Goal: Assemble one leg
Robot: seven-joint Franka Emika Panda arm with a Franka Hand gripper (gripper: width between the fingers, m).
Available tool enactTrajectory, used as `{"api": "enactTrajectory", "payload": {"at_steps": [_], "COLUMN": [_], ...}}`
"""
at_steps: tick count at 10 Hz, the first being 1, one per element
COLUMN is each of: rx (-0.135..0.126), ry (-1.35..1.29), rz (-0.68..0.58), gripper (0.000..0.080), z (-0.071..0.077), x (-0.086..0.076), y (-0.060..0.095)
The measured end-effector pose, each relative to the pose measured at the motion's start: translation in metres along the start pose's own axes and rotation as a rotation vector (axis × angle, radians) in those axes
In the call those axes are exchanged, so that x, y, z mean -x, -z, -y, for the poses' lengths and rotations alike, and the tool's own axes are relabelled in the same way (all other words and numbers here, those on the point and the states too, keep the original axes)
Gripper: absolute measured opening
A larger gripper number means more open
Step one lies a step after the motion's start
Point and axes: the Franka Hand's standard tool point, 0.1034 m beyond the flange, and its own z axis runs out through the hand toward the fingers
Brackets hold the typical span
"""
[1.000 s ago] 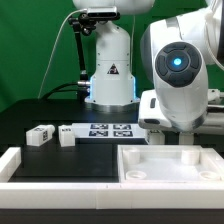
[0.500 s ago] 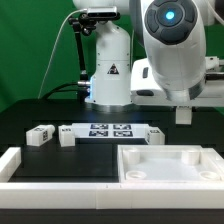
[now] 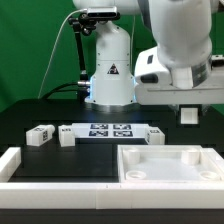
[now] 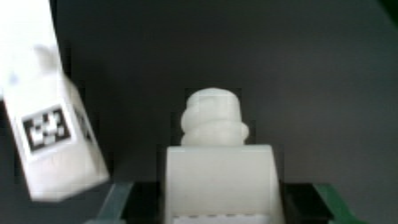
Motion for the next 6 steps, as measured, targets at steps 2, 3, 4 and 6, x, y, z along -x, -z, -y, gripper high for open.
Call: {"api": "enactTrajectory", "payload": {"at_steps": [2, 3, 4, 6], "rx": [0.005, 0.011, 0.018, -0.010], "ry": [0.035, 0.059, 0.086, 0.102], "rz": [-0.144, -0.232, -0.294, -0.485], "gripper": [0.0290, 0.0290, 0.0290, 0.0290], "z": [-0.001, 0.000, 0.001, 0.009], "x": [-0.007, -0.014, -0.019, -0.028], "y": [0.016, 0.032, 0.043, 0.050]}}
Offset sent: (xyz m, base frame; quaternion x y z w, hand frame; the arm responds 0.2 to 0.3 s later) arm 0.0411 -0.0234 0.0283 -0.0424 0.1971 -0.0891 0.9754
